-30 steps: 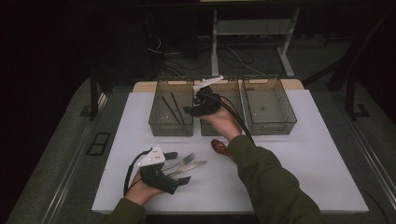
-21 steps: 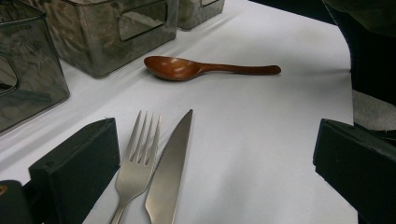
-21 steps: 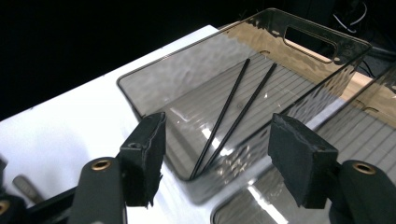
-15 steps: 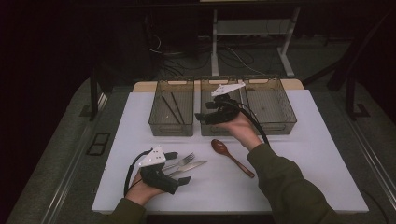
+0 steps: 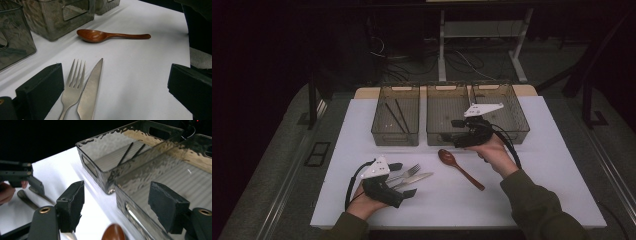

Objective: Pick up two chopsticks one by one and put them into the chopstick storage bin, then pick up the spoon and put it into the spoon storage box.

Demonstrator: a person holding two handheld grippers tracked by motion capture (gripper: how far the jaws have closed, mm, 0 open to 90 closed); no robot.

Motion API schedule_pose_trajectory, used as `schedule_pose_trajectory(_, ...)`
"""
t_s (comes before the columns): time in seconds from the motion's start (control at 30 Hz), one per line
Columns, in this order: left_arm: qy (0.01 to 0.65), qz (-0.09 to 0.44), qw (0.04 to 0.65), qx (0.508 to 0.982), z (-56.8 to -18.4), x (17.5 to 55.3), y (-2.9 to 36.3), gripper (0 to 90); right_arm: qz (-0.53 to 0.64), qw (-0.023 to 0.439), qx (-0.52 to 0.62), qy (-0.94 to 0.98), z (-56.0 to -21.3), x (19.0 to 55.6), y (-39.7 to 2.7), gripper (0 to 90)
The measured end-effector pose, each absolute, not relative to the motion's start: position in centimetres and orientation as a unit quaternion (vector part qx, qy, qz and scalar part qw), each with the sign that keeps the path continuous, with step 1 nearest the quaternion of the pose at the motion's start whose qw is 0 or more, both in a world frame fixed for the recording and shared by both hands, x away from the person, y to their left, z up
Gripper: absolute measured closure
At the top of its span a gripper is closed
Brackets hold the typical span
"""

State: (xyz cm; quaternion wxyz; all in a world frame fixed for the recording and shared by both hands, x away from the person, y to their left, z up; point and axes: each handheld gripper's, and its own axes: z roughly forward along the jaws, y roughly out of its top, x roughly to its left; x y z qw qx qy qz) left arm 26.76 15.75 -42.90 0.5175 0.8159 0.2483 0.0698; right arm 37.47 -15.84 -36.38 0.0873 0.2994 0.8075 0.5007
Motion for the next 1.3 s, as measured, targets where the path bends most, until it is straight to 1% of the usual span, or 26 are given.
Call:
schedule_pose_trajectory(0.07,0.249,0.07,0.517,0.816,-42.9,26.8,15.7,0.0,0.5,0.09,0.3,0.808,-36.7,36.8,-17.0,28.5)
schedule_pose_trajectory(0.53,0.25,0.071,0.516,0.816,-42.9,26.7,15.7,0.0,0.491,0.088,0.314,0.808,-38.8,33.5,-20.8,28.8)
schedule_pose_trajectory(0.73,0.248,0.071,0.516,0.817,-42.9,26.8,15.8,0.0,0.48,0.078,0.316,0.815,-39.8,31.9,-21.5,33.0)
schedule_pose_trajectory(0.97,0.248,0.073,0.514,0.818,-42.9,26.7,15.8,0.0,0.463,0.072,0.327,0.821,-40.8,30.0,-22.1,43.9)
schedule_pose_trajectory(1.07,0.249,0.073,0.514,0.818,-42.9,26.7,15.8,0.0,0.452,0.067,0.328,0.827,-41.5,28.9,-22.3,51.0)
schedule_pose_trajectory(1.1,0.249,0.072,0.514,0.818,-42.9,26.7,15.8,0.0,0.452,0.067,0.328,0.827,-41.5,28.9,-22.3,51.0)
schedule_pose_trajectory(1.23,0.249,0.073,0.513,0.818,-42.9,26.7,15.7,0.0,0.434,0.065,0.328,0.837,-42.4,28.0,-22.5,59.1)
schedule_pose_trajectory(1.3,0.248,0.073,0.511,0.82,-42.9,26.6,15.7,0.0,0.424,0.064,0.326,0.843,-42.8,27.7,-22.6,66.5)
